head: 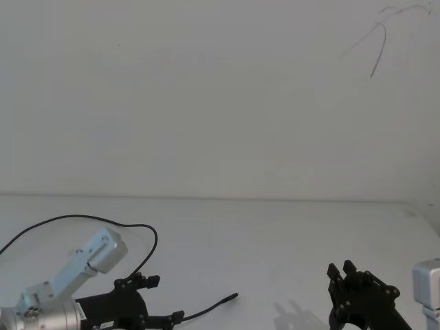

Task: Pick up the data cable with the one hand.

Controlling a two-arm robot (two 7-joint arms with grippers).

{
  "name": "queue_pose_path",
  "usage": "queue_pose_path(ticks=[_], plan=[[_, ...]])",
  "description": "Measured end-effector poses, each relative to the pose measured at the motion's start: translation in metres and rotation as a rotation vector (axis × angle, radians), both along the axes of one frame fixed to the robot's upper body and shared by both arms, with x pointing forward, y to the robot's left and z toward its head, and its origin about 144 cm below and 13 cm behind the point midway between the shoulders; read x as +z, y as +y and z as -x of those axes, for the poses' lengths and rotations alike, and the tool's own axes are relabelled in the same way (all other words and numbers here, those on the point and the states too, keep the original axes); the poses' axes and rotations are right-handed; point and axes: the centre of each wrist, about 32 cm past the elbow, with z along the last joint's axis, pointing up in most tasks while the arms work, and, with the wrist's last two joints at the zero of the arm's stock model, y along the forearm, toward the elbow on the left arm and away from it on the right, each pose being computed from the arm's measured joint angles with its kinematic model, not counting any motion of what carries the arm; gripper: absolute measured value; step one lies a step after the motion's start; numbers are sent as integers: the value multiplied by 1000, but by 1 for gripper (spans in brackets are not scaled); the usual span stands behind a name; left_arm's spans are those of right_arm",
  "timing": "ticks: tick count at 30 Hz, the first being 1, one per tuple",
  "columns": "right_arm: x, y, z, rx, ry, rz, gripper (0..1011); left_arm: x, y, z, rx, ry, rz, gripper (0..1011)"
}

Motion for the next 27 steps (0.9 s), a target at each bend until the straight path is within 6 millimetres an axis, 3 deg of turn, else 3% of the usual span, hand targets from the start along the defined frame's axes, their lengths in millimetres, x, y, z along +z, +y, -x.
queue_pose_path(ticks=[27], plan=[[0, 0, 0, 0, 0, 0, 251, -6, -21, -12, -80, 31, -92, 992]])
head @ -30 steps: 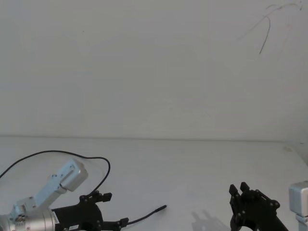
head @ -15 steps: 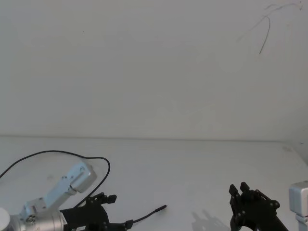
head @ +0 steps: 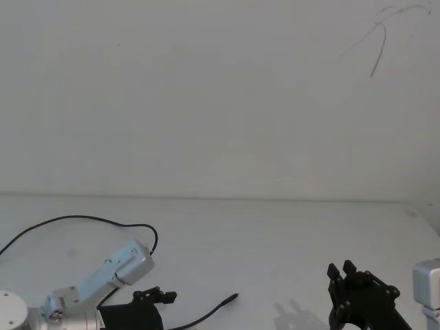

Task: Pick up the data cable with the one hand.

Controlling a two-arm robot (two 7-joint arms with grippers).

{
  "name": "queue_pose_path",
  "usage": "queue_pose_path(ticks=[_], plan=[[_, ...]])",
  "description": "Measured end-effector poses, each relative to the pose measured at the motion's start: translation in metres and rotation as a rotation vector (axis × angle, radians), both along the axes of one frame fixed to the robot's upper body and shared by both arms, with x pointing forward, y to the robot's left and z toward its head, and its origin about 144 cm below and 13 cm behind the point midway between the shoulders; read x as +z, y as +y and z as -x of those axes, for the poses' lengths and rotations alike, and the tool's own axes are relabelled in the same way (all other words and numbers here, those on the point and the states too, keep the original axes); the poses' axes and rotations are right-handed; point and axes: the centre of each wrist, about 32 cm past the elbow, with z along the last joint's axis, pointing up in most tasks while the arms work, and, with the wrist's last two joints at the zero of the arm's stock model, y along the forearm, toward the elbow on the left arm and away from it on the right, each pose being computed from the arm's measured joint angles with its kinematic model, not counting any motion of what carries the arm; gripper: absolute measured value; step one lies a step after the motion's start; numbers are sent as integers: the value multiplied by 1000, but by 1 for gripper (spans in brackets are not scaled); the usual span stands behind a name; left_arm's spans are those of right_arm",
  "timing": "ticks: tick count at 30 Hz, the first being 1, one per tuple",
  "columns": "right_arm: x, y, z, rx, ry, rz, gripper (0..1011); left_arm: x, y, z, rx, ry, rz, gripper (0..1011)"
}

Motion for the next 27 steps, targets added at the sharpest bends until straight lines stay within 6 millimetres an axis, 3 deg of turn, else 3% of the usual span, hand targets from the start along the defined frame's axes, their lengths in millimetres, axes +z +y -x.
queue_pose_path(ticks=[9, 20, 27], plan=[[0, 0, 0, 0, 0, 0, 251, -1, -3, -2, -13, 7, -19, 816], [0, 0, 0, 0, 0, 0, 251, -2, -5, -3, -20, 10, -30, 435], [0, 0, 0, 0, 0, 0, 251, -2, -5, -4, -22, 11, -33, 257]])
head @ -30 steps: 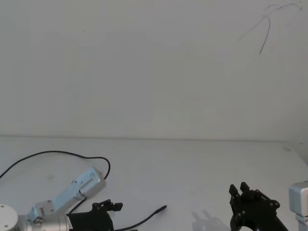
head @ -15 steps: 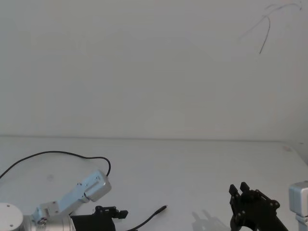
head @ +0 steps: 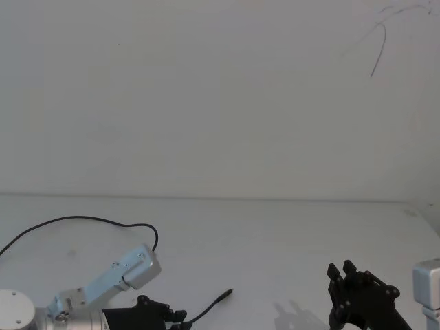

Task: Pick up the data cable with the one hand.

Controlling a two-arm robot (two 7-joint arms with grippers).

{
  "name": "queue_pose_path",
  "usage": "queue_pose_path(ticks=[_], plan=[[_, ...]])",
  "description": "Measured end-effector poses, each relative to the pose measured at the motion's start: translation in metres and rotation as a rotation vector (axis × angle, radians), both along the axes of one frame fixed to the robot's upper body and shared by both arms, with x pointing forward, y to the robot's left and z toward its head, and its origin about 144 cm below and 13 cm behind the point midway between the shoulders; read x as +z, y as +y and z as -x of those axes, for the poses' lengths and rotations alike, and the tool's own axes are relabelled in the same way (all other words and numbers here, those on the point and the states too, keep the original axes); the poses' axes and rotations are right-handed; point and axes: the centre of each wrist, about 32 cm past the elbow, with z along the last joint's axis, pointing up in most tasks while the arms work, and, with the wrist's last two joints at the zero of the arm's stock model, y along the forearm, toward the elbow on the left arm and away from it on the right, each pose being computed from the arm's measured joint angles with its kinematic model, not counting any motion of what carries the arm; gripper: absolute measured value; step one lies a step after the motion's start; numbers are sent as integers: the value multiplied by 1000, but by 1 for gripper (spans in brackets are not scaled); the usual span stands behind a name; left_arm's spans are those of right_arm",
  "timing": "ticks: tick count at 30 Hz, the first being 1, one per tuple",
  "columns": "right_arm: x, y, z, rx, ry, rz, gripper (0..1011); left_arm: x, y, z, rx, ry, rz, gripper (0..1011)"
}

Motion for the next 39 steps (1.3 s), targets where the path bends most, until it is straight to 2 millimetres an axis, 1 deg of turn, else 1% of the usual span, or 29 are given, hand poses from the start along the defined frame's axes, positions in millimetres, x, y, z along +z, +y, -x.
queue_pose_path(ticks=[3, 7, 8, 18, 24, 31, 32, 34, 35, 39], plan=[[0, 0, 0, 0, 0, 0, 251, 0, 0, 0, -1, 0, -1, 146], [0, 0, 0, 0, 0, 0, 251, 0, 0, 0, -1, 0, 0, 50], [0, 0, 0, 0, 0, 0, 251, 0, 0, 0, -2, -1, 1, 42], [0, 0, 0, 0, 0, 0, 251, 7, 2, 6, -24, -31, 75, 42], [0, 0, 0, 0, 0, 0, 251, 13, 9, 13, -52, -44, 148, 42], [0, 0, 0, 0, 0, 0, 251, 19, 28, 28, -91, -28, 227, 42], [0, 0, 0, 0, 0, 0, 251, 19, 28, 28, -91, -28, 227, 42], [0, 0, 0, 0, 0, 0, 251, 20, 37, 35, -103, -16, 243, 42], [0, 0, 0, 0, 0, 0, 251, 20, 37, 35, -103, -16, 243, 42], [0, 0, 0, 0, -1, 0, 251, 21, 50, 45, -118, 5, 253, 42]])
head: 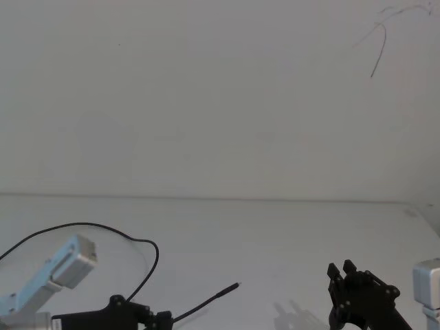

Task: Pick up the data cable with the one hand.

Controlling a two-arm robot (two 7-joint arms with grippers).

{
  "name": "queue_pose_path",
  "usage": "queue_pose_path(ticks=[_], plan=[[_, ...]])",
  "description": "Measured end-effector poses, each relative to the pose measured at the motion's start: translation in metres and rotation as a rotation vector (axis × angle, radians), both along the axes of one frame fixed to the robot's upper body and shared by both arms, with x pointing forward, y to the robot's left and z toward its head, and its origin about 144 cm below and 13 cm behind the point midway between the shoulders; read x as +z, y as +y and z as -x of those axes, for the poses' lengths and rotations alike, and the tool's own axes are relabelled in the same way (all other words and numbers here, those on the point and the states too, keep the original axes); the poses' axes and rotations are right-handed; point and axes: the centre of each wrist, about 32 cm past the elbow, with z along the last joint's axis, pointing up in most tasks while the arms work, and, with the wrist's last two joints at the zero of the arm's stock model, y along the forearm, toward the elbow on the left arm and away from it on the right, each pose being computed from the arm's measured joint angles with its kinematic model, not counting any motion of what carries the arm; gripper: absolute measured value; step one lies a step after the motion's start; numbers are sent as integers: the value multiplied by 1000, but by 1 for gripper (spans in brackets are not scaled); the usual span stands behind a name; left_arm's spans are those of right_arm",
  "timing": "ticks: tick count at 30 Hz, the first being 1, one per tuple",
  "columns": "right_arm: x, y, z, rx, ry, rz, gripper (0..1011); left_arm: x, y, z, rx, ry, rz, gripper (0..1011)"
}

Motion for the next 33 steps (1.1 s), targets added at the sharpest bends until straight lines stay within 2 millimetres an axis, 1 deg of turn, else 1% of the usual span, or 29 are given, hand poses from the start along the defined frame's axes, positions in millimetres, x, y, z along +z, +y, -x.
queue_pose_path(ticks=[5, 13, 33], plan=[[2, 0, 0, 2, -3, -12, 251, 1, 8, 6, -13, 13, 6, 42], [12, 1, 1, 28, -4, -86, 251, 3, 17, 13, -28, 28, 11, 42], [45, 11, -1, 167, 71, -369, 251, 4, 24, 19, -40, 40, 16, 42]])
